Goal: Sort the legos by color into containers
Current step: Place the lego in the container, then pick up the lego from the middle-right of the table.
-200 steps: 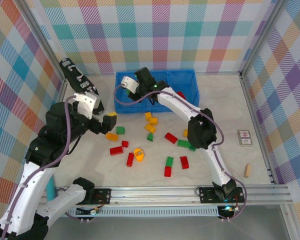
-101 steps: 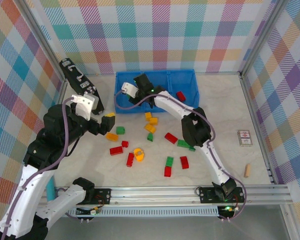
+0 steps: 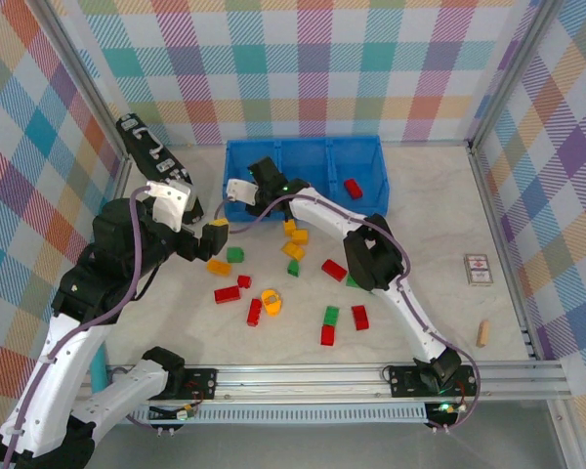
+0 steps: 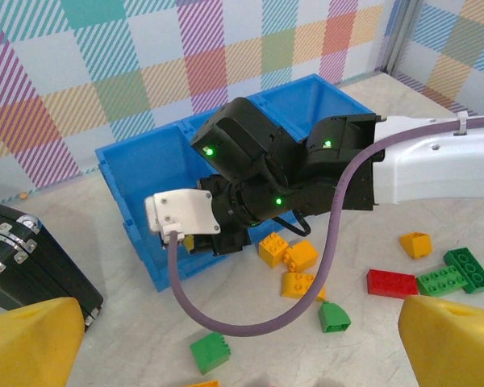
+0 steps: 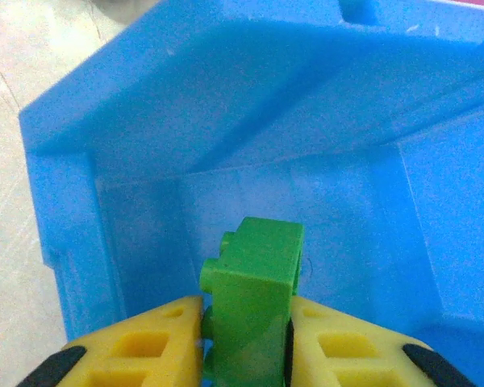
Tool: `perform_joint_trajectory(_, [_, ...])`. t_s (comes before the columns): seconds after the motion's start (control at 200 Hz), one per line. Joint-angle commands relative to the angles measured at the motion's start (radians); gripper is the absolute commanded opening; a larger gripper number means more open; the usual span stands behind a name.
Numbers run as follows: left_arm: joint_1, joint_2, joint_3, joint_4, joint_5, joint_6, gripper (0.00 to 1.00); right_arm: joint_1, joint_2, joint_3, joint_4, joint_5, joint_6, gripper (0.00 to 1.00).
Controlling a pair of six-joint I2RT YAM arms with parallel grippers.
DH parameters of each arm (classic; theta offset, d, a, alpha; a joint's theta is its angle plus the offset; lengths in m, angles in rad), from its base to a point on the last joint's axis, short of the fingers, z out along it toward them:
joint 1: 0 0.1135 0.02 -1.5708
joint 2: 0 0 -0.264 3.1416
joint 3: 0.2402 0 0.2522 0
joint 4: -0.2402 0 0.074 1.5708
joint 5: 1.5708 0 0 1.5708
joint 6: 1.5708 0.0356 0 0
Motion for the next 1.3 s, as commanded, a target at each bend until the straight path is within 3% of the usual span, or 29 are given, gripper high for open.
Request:
perform_joint_trajectory(0.0, [-0.012,-0.015,0.031,0.000,0.002,-0.003,1.00,0.000,0.015,-0.016,-0.022,0.016,-0.041,0.33])
perform_joint_trajectory(0.215, [-0.012,-0.024,0.054,-0.014,-0.014,0.004,1.00,0.001,-0.036,-0.023,-0.006,-0.017,0.002,0.54])
perform_joint_trajectory(0.47, [-0.012,-0.029,0.065,0.002,-0.012,0.009,1.00,0.001,-0.233,-0.053,-0.050,-0.032,0.047,0.59])
perform_joint_trajectory(0.615, [-0.011,-0.028,0.070,0.008,0.005,0.011,1.00,-0.004,-0.437,-0.198,-0.111,-0.016,0.122,0.65])
perform_joint_trajectory(0.805, [-0.012,-0.048,0.057,0.018,0.020,0.009,1.00,-0.034,-0.729,-0.446,-0.320,0.225,0.598,0.73])
perform_joint_trajectory(0.95, [-0.012,-0.058,0.054,0.026,0.031,0.011,1.00,-0.038,-0.950,-0.721,-0.468,0.388,0.972,0.72])
perform_joint_trajectory(1.065, [-0.012,-0.063,0.063,0.023,0.043,0.010,1.00,-0.056,-1.160,-0.977,-0.480,0.383,1.259,0.69])
perform_joint_trajectory(1.155, [-0.013,-0.077,0.060,0.024,0.055,0.007,1.00,-0.102,-1.303,-1.152,-0.466,0.328,1.472,0.58])
perform_joint_trajectory(1.29, [-0.013,-0.099,0.049,0.026,0.063,0.000,1.00,-0.167,-1.427,-1.335,-0.422,0.201,1.612,0.57])
